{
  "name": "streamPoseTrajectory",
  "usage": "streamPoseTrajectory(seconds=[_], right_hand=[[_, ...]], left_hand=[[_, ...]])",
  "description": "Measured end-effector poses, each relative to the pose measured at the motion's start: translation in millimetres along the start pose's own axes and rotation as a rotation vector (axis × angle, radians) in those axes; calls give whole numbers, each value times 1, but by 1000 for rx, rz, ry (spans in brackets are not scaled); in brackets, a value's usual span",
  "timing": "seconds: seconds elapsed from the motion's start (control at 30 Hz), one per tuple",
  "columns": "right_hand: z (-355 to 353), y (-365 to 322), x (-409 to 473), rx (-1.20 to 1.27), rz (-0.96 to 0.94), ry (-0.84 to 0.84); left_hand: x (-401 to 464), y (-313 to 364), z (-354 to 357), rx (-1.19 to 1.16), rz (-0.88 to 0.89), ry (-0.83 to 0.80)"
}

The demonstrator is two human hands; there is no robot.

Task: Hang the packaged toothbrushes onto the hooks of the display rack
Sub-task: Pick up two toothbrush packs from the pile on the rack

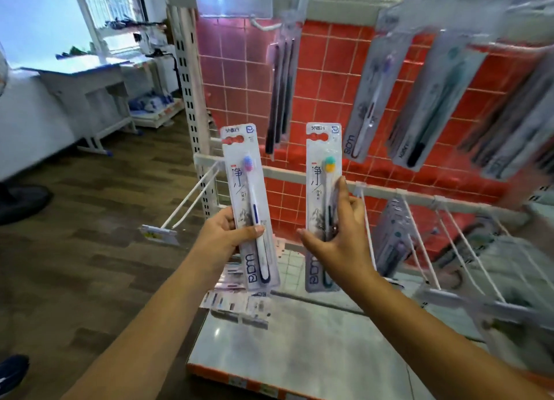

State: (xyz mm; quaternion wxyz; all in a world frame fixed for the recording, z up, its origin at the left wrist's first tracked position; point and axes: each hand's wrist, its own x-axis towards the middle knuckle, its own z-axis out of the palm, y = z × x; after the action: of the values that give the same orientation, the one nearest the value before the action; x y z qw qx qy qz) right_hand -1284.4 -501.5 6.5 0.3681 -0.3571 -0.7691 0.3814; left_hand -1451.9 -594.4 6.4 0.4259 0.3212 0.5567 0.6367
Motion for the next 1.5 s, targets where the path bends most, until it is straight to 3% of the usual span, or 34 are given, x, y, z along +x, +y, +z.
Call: streamPoseTrajectory(seconds=[0.83,1.5], right_hand=[[-106,19,-17,-113,38,192],[-195,75,-48,-103,118,277]], left_hand=[[17,5,100,30,12,-212],[14,-21,202,96,-87,-202]])
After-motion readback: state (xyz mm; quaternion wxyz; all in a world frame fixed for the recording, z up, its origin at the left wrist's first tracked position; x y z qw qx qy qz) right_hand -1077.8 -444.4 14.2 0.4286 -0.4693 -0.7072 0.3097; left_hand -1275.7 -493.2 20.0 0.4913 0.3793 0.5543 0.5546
